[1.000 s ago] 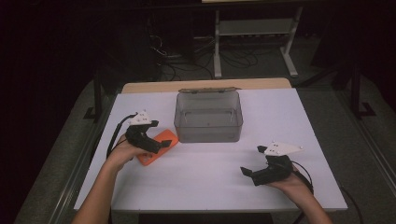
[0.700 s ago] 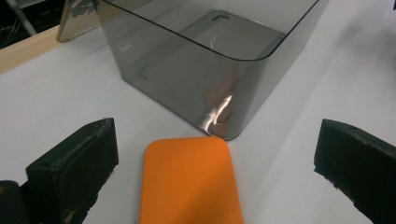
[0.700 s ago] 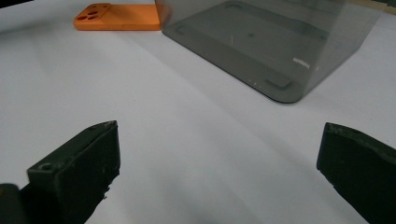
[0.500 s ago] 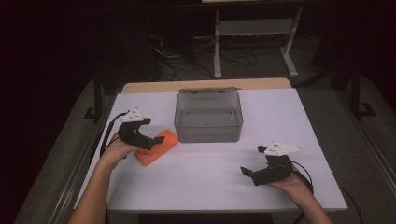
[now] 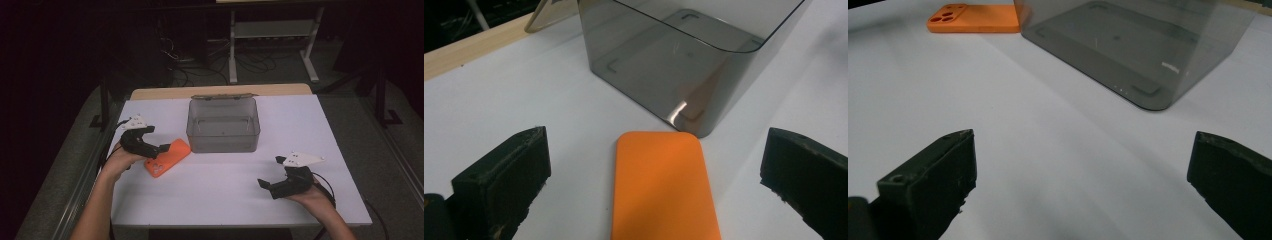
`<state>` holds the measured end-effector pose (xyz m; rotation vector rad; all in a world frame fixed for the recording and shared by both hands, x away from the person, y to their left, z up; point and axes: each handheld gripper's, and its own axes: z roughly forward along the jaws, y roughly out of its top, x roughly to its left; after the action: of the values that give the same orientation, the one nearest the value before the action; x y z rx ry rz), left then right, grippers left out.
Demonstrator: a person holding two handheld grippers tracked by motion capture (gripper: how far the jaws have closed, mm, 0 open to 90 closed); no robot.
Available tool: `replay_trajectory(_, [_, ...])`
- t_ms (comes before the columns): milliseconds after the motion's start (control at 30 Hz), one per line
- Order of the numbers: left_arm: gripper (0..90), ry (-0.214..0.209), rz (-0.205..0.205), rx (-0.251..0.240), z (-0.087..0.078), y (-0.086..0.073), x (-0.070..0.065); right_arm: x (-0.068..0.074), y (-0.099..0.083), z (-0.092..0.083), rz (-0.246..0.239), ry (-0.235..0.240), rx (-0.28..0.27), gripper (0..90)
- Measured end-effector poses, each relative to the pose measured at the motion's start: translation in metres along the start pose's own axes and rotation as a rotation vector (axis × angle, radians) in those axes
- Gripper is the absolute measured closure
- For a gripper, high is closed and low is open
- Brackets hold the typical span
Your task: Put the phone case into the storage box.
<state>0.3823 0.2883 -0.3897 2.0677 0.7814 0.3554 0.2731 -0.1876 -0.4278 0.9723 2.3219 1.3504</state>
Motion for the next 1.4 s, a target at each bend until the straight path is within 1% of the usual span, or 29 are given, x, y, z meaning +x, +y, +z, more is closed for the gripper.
replay_trajectory(233, [0.0,0.005,0.0,0.009,-0.002,-0.003,0.003,0.0,0.0,0.0,0.001,0.001,-0.001,0.0])
replay_trajectory(533, [0.0,0.002,0.003,0.047,-0.001,-0.007,0.003,0.0,0.0,0.0,0.002,0.002,0.001,0.0])
replay_trajectory(700, [0.0,-0.001,0.01,0.082,0.001,-0.009,0.003,0.0,0.0,0.001,0.003,0.003,0.001,0.0])
replay_trajectory(933, [0.0,-0.013,0.013,0.118,0.005,-0.012,0.001,0.0,0.0,0.001,0.002,0.003,0.003,0.0])
replay_trajectory(1200, [0.0,-0.005,0.021,0.165,0.009,-0.017,0.0,0.0,0.0,0.0,0.003,0.002,0.002,0.0])
replay_trajectory(1300, [0.0,-0.001,0.017,0.182,0.011,-0.02,-0.001,0.0,0.0,0.0,0.003,0.002,0.003,0.0])
replay_trajectory(1400, [0.0,-0.003,0.021,0.192,0.011,-0.022,-0.001,0.0,0.0,0.0,0.003,0.002,0.003,0.0])
